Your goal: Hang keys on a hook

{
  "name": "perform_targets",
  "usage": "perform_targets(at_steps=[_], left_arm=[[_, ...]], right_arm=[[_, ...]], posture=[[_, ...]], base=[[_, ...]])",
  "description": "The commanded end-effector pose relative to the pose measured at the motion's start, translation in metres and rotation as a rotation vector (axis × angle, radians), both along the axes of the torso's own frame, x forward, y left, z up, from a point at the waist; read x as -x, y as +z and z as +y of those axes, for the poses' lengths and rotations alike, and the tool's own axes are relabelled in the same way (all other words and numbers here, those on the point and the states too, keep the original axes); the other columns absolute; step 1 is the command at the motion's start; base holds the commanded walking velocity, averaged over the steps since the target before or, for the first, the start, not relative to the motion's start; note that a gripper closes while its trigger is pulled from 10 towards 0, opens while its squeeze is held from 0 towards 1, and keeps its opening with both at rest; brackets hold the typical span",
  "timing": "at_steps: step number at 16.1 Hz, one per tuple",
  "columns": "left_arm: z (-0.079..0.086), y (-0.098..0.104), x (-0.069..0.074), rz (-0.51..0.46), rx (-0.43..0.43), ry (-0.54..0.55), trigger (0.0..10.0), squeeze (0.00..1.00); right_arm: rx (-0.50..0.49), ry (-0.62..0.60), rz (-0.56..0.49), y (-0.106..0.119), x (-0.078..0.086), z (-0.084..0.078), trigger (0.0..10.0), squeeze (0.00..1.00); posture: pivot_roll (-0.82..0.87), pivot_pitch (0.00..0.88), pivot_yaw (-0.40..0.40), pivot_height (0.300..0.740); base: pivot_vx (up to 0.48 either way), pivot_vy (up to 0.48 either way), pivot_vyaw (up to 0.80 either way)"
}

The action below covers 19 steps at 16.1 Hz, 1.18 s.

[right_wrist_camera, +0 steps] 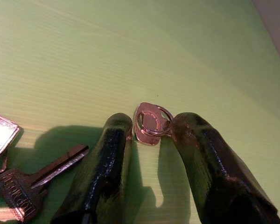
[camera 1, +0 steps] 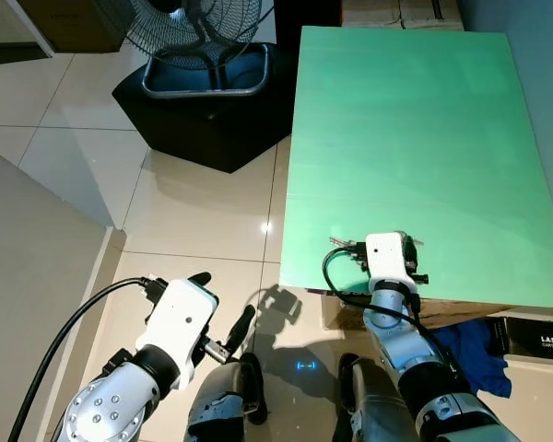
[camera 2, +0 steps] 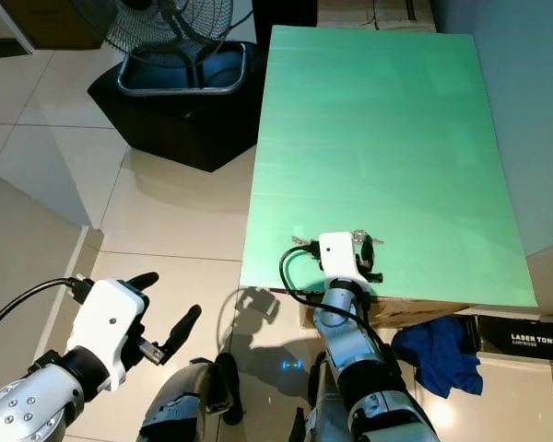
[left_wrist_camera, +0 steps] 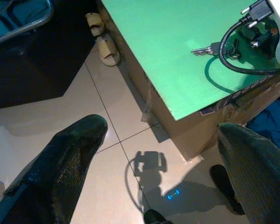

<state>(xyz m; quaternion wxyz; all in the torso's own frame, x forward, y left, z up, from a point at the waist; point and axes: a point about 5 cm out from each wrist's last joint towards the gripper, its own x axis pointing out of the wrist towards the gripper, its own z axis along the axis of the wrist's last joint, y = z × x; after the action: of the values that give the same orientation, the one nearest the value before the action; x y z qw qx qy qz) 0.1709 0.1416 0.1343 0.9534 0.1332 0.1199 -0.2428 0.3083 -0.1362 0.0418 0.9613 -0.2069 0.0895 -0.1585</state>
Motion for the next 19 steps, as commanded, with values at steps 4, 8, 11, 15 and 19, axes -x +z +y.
perform_targets(at_steps=[4,8,11,15,19], left_arm=[[0.003,-0.005,0.002,0.024,-0.009,0.006,10.0,0.0],[0.001,-0.004,0.001,0.021,-0.007,0.005,10.0,0.0],[0.0,-0.005,0.0,0.021,-0.004,0.004,10.0,0.0],[-0.001,-0.005,-0.001,0.018,0.0,0.0,10.0,0.0],[-0.001,-0.005,-0.001,0.019,0.001,0.0,10.0,0.0]], right_arm=[[-0.033,0.012,0.033,-0.008,0.004,0.0,0.0,0.0],[-0.033,0.028,-0.008,-0.003,0.004,0.003,0.0,0.0],[0.027,0.073,-0.119,0.015,0.001,0.01,0.0,0.0],[0.027,0.052,-0.136,0.023,-0.001,0.008,0.0,0.0],[-0.017,-0.017,-0.097,0.018,-0.001,-0.006,10.0,1.0]], posture=[[0.06,0.323,0.09,0.713],[0.05,0.325,0.088,0.713],[0.05,0.329,0.088,0.713],[0.04,0.331,0.089,0.713],[0.04,0.337,0.094,0.713]], base=[[0.0,0.0,0.0],[0.0,0.0,0.0],[0.0,0.0,0.0],[0.0,0.0,0.0],[0.0,0.0,0.0]])
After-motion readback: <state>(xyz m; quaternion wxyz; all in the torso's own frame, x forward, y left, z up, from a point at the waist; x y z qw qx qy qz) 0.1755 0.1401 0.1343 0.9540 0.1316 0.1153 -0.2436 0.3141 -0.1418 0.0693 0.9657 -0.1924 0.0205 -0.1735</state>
